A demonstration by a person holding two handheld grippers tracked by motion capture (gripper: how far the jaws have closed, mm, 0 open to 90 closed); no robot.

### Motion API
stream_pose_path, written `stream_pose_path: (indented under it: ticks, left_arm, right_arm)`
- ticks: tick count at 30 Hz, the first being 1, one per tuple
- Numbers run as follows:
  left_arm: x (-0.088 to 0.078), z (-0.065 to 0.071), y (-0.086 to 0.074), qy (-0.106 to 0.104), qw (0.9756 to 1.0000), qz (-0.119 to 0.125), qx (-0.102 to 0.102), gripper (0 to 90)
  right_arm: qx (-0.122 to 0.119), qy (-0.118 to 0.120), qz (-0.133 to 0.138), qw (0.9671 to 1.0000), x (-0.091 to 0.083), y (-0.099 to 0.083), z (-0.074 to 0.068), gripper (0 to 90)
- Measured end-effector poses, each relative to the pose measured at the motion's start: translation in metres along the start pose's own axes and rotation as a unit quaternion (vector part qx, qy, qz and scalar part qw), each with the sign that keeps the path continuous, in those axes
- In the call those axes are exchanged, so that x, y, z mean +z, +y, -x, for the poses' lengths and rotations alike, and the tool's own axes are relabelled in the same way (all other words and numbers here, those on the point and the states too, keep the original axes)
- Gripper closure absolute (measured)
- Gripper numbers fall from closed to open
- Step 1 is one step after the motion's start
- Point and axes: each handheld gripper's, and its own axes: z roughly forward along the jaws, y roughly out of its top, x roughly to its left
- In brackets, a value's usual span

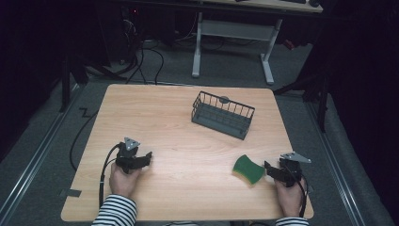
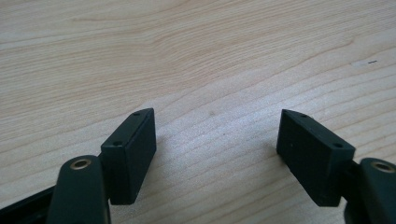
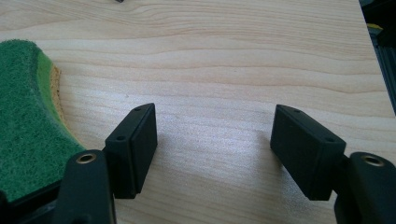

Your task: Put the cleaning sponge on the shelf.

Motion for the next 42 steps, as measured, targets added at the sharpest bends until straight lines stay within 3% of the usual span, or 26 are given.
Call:
stream_pose_path:
  ticks: [14,20,29,34,38,42]
  left_arm:
    - [0.0,0.0,0.0,0.0,1.0,0.0,-0.002,28.8]
    - [0.0,0.0,0.001,-0.009,0.9999,0.003,0.009,33.9]
    - [0.0,0.001,0.002,-0.001,1.0,0.0,0.004,34.0]
    - [-0.003,0.002,0.008,-0.005,0.9999,-0.003,0.009,34.1]
    - [-0.006,0.005,0.019,-0.012,0.9999,-0.002,0.008,34.1]
    - [-0.006,0.009,0.028,-0.013,0.9998,0.0,0.013,34.2]
  right_arm:
    - [-0.002,0.003,0.001,1.0,0.0,0.0,0.0,33.1]
    - [0.0,0.003,0.001,1.0,0.002,0.002,-0.003,33.1]
    - [-0.004,0.008,0.005,0.9999,0.003,0.004,-0.006,39.9]
    - [0.006,0.029,0.005,0.9996,0.004,0.007,-0.004,43.8]
    - [0.016,0.042,0.022,0.9987,0.002,0.009,-0.001,44.9]
    - [0.013,0.051,0.022,0.9984,-0.002,0.013,0.0,45.7]
